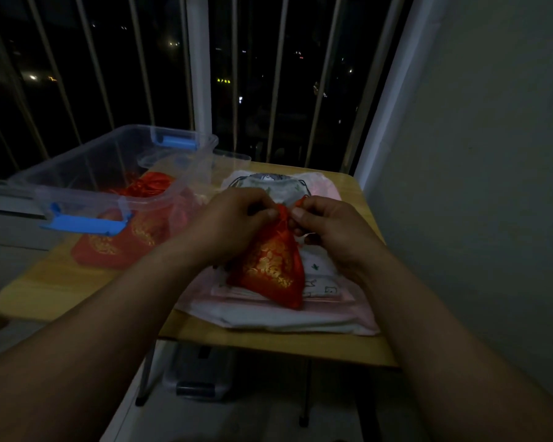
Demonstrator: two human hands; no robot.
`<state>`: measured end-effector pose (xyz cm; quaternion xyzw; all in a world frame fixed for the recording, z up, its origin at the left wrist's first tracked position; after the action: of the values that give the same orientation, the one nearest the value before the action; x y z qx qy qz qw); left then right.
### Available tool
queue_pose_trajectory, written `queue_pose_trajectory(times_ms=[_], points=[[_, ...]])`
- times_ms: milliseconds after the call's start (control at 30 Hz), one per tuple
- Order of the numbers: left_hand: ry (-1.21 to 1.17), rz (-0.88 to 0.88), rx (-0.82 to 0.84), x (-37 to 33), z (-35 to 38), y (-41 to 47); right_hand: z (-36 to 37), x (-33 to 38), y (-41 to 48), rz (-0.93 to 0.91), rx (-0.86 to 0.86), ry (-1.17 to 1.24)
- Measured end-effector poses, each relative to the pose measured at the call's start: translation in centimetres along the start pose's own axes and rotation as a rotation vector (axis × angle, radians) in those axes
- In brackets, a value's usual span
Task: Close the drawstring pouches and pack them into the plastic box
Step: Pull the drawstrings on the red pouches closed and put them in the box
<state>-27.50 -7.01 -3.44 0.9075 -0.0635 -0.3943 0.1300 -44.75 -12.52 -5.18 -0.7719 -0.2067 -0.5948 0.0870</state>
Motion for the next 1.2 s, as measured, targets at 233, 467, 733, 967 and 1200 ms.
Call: queue_pose_trajectory(times_ms=[233,467,733,967,1200], points=[[-0.183,-0.034,0.042,0.8,0.5,0.2,0.2,0.4,-0.3,-0.049,0.031,-0.041],[-0.323,-0.032,0.049,1.1,1.2,0.2,-0.1,0.7,-0.4,-0.064,0.021,-0.050],[-0.269,0.007,0.018,1.2,1.8,0.2,0.0,0.9,-0.5,-0.093,0.030,-0.031],[-0.176,0.031,-0.014,1.5,2.0,0.3,0.0,0.6,-0.2,-0.085,-0.004,-0.016],[-0.056,0.070,-0.043,1.2,2.2,0.3,0.5,0.6,0.0,-0.145,-0.043,-0.130]])
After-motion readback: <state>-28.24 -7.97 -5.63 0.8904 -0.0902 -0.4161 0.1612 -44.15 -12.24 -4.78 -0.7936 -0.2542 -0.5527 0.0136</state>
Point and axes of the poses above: each hand's wrist, its own y-axis towards the middle knuckle, its own z-axis out of the palm, x = y × z, the point moved 4 cm from there along y, towards the middle knuckle, and after that the axes turned 2 degrees about -y, right-handed, at the moved point
